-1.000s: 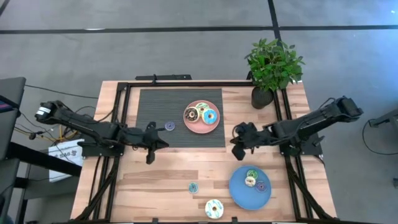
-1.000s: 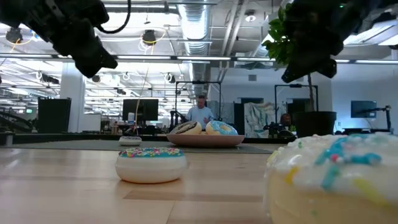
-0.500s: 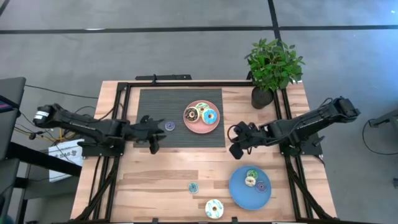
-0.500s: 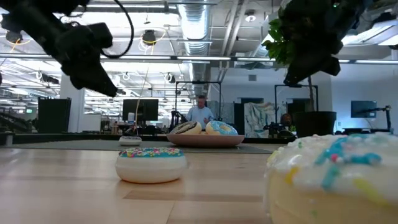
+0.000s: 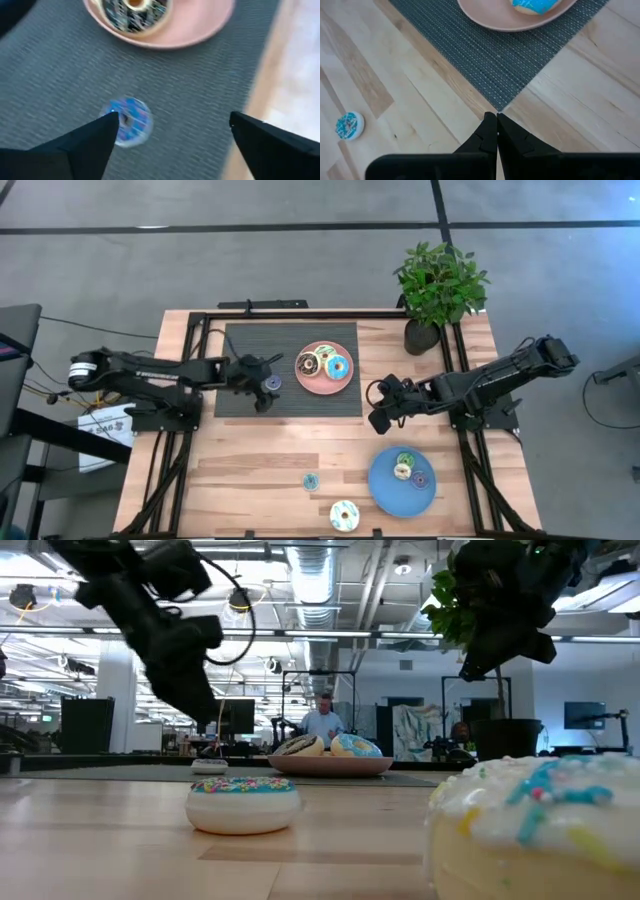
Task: Pick & Place donuts
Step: Put the small purple donut on the blue plate
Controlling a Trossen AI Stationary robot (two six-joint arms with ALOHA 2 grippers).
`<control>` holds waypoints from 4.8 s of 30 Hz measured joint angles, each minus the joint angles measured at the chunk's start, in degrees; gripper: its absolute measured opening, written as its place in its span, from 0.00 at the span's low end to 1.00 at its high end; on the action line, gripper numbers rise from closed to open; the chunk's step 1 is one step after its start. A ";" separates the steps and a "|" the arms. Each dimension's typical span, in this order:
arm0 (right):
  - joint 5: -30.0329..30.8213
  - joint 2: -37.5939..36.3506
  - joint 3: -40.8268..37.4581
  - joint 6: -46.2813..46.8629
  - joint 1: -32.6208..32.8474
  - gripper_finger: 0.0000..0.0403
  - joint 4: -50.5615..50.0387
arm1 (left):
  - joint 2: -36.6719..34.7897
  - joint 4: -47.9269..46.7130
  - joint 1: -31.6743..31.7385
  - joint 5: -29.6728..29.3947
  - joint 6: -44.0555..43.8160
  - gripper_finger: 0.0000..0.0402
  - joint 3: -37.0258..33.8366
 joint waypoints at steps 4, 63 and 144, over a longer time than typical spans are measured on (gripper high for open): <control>0.01 0.00 0.00 0.56 0.00 0.00 0.00 | 5.73 -1.40 1.74 -6.40 4.64 0.98 3.73; 0.00 0.00 -0.02 2.97 0.07 0.00 0.01 | 27.35 -15.61 7.84 -0.81 -3.56 0.55 17.64; 1.73 -27.11 -3.91 -5.97 13.99 0.00 -27.41 | 76.42 -11.39 -26.68 -3.93 0.27 0.58 93.14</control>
